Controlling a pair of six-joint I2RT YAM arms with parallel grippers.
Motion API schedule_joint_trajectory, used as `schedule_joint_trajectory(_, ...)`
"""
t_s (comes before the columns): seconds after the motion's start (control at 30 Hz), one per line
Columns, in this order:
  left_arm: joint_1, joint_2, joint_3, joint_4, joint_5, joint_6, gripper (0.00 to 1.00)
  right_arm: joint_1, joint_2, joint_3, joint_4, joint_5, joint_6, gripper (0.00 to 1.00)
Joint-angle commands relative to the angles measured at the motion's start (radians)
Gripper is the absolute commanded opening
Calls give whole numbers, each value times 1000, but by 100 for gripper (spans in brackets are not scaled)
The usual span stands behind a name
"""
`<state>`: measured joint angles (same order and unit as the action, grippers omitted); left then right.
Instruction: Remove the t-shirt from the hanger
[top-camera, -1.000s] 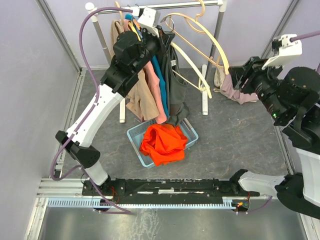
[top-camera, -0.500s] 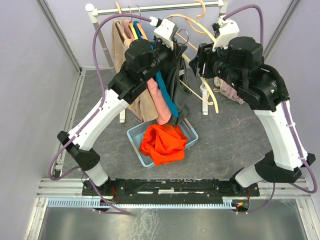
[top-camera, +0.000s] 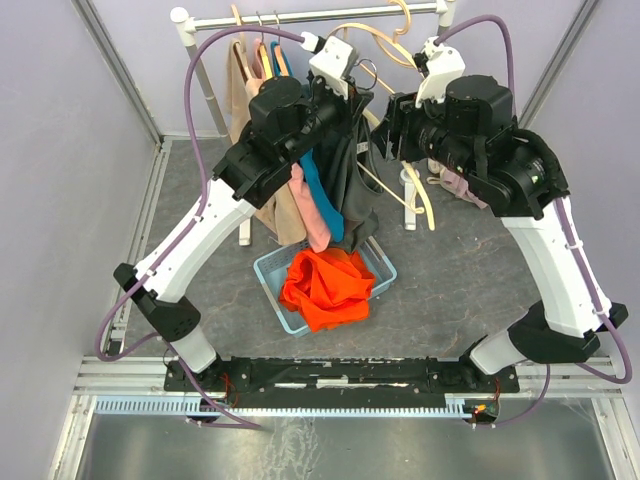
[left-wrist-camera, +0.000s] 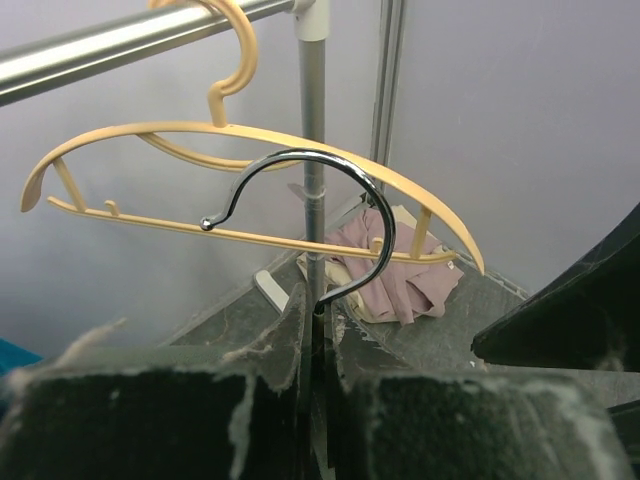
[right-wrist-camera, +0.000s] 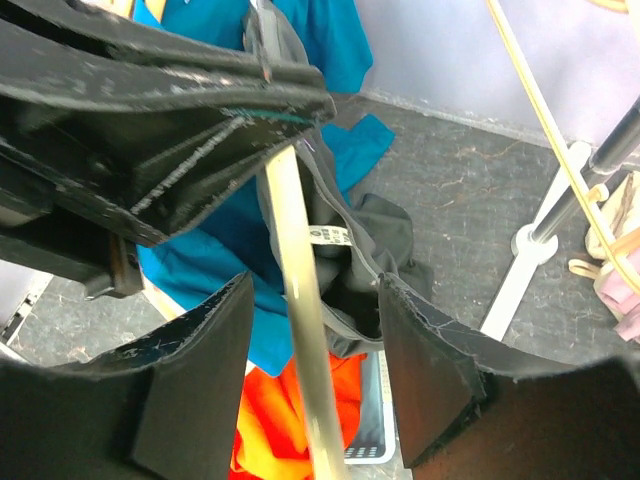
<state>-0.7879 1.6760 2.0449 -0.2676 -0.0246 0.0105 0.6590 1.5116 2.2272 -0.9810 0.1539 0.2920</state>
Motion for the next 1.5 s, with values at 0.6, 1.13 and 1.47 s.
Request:
schedule_joint_trajectory(0.6,-18,-9,70,-26,43,-38,3,1,-1,-7,23,-25,3,35)
schedule_joint_trajectory(1.13,-48,31,144,-67,-6,-37,3,2,11,13,-3,-11,-27,38)
schedule_joint_trajectory(1.47,-48,36,149,-71,-23,-59,16,2,-22,-10,22,25,-38,1)
